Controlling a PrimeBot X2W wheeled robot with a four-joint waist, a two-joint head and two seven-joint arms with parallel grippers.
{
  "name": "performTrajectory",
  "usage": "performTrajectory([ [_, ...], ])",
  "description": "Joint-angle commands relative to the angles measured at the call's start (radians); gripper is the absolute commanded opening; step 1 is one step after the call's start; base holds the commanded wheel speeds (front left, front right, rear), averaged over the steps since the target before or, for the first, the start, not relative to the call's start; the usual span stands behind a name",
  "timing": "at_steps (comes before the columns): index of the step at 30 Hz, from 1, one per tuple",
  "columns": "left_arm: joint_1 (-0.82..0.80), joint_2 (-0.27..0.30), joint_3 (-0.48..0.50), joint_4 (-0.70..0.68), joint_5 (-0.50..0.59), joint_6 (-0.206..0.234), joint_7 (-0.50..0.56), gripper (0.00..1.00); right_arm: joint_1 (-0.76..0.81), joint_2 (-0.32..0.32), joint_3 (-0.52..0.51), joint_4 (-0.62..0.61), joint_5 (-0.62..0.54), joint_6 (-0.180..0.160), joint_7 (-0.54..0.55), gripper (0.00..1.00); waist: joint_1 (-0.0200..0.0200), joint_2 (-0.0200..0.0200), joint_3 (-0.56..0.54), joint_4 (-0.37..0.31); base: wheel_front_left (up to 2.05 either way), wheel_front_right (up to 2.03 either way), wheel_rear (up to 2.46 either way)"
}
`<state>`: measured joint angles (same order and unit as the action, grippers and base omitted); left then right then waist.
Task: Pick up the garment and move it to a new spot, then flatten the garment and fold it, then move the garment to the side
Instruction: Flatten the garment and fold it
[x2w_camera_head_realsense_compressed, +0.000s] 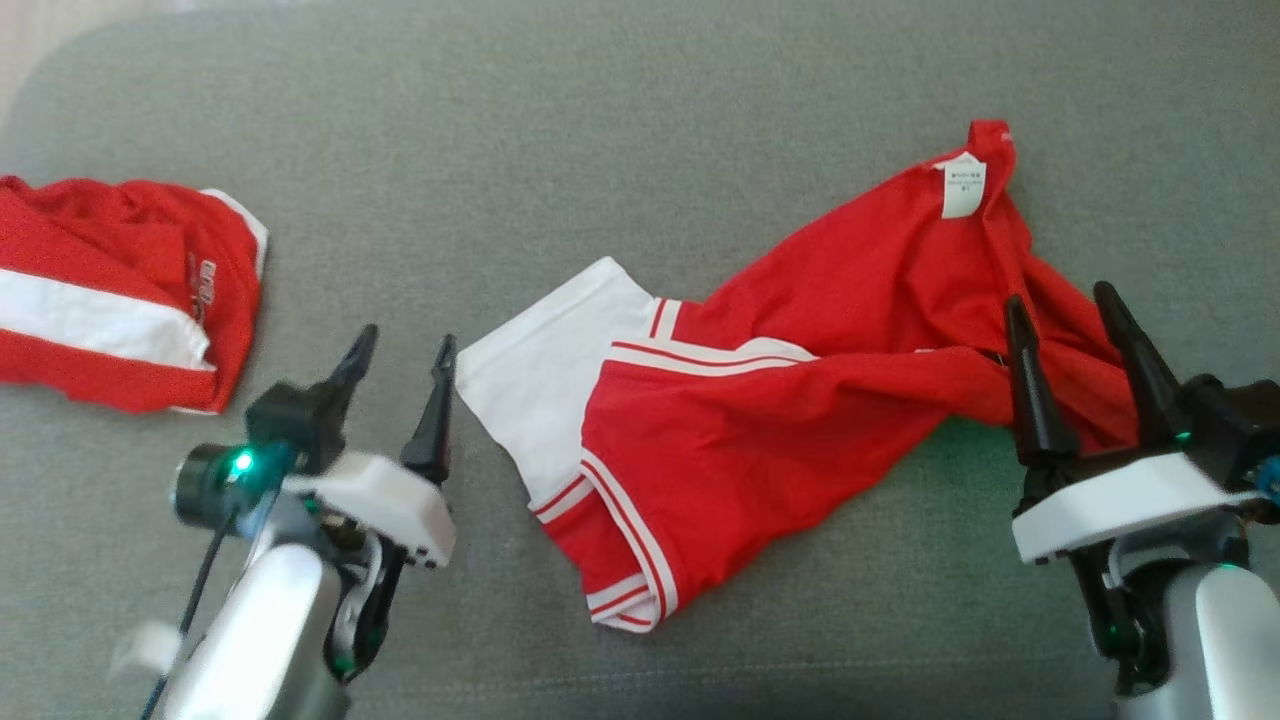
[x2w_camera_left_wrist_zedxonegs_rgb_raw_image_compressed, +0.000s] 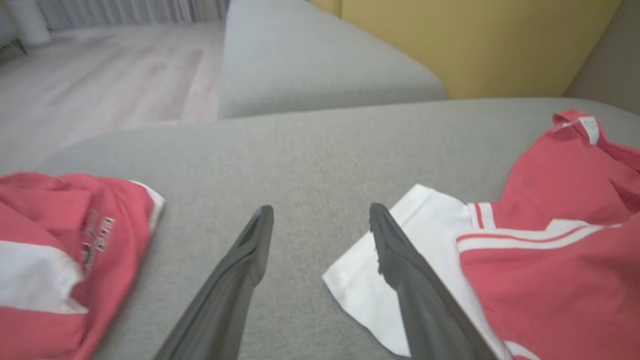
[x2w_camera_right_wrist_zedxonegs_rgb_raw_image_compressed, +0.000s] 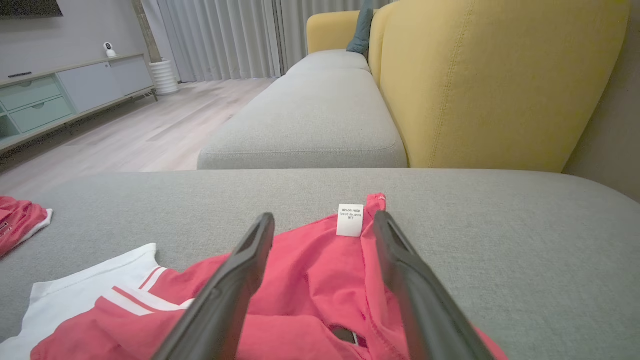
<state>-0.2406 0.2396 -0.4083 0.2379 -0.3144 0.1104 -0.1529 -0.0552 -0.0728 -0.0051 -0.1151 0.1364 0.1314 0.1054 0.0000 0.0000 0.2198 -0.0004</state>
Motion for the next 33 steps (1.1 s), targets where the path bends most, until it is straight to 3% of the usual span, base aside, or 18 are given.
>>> performTrajectory([
  [1,-0.057,0.001,0.029,0.001,-0.023,-0.015,0.033,1.0,-0.04,-0.001,0.029,-0.035,0.005,-0.001,-0.001,1.0,0.0,0.0,0.019,-0.009,0.0,0.0,0.0],
  [11,-0.135,-0.029,0.014,0.187,-0.125,-0.087,0.219,0.98,-0.062,0.0,0.037,-0.009,0.015,-0.001,-0.008,1.0,0.0,0.0,0.071,-0.033,0.0,0.0,0.0],
  [13,-0.141,-0.031,0.008,0.199,-0.138,-0.101,0.239,0.23,-0.066,-0.001,0.036,-0.004,0.016,-0.001,-0.01,1.0,0.0,0.0,0.073,-0.035,0.0,0.0,0.0],
  [14,-0.142,-0.031,0.006,0.202,-0.142,-0.106,0.245,0.0,-0.067,-0.002,0.034,-0.002,0.017,-0.001,-0.011,1.0,0.0,0.0,0.073,-0.035,0.0,0.0,0.0],
  [21,-0.15,-0.022,-0.001,0.195,-0.131,-0.099,0.233,0.0,-0.087,-0.014,0.02,0.029,0.025,-0.001,0.001,1.0,0.0,0.0,0.073,-0.032,0.0,0.0,0.0],
  [33,-0.195,-0.049,-0.027,0.144,-0.112,-0.088,0.197,0.0,-0.246,-0.114,-0.02,0.237,0.061,-0.001,0.008,1.0,0.0,0.0,0.149,0.029,0.0,0.0,0.0],
])
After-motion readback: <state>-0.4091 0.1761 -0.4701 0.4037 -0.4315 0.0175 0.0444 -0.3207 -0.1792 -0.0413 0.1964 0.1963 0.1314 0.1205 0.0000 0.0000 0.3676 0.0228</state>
